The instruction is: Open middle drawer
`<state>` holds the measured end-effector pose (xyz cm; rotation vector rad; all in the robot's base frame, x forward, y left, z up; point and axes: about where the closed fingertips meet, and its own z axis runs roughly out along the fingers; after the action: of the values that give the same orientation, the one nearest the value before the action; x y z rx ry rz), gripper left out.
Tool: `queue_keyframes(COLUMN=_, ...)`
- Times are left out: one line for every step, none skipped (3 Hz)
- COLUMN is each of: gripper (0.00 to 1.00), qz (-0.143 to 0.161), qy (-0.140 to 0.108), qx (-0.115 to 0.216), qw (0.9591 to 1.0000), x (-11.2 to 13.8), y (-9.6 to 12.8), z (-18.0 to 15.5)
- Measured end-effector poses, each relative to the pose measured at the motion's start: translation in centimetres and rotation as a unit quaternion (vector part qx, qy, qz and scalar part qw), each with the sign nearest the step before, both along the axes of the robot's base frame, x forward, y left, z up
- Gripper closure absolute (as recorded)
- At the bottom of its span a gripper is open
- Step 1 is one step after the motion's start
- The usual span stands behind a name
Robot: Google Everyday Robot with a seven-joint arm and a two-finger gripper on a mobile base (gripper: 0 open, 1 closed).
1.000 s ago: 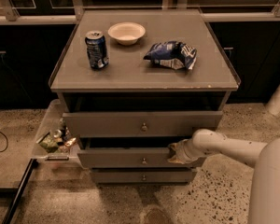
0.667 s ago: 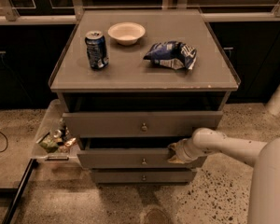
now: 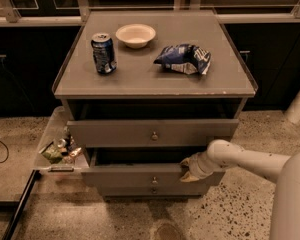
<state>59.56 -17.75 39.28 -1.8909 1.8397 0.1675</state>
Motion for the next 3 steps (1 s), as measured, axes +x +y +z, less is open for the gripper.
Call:
queue_keyframes(gripper=0.89, qz=0.0, qy=0.006, qx=0.007, qw=1.0, x=-3.04, y=-0.53, z=-0.35)
queue_keyframes(gripper=0.85, qz=0.0, qy=0.01, qx=0.007, qw=0.9999, x=-3.58, y=-0.64, z=-0.63)
queue_keyframes(gripper=0.62, qz=0.0, qy=0.01, qx=0.007, qw=0.9999, x=-3.58, y=-0.64, z=-0.63)
